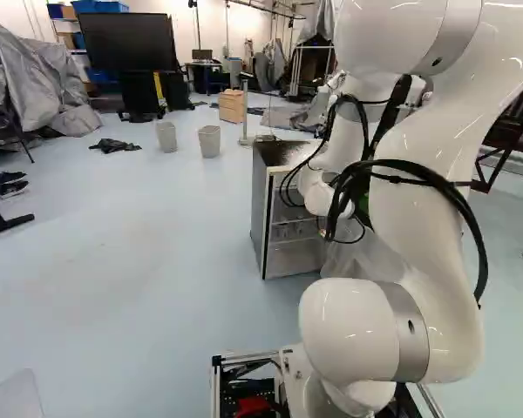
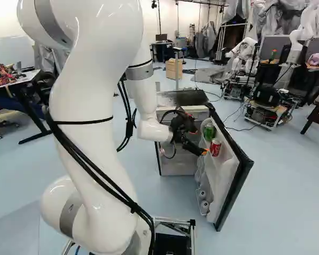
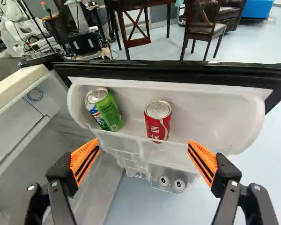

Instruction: Grab a drink from the fridge

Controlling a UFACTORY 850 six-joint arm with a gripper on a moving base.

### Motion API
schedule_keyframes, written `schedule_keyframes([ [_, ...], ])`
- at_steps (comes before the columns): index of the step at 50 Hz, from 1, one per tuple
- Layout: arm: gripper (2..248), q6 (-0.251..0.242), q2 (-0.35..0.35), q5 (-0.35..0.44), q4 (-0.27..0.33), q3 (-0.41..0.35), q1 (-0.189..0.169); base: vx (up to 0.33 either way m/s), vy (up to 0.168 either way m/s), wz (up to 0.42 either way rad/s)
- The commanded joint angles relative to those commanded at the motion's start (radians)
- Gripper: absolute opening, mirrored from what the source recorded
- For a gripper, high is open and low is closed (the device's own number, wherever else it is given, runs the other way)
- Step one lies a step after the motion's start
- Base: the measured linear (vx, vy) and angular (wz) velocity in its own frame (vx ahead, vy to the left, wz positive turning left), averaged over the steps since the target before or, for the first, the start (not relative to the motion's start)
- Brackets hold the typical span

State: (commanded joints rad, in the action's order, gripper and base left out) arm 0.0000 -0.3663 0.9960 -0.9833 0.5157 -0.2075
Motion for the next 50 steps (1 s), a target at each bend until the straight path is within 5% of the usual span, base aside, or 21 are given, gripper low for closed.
schedule_keyframes([
  [50, 247, 0.000, -0.010, -0.014, 0.000, 0.080, -0.054, 0.000, 0.000, 0.000],
])
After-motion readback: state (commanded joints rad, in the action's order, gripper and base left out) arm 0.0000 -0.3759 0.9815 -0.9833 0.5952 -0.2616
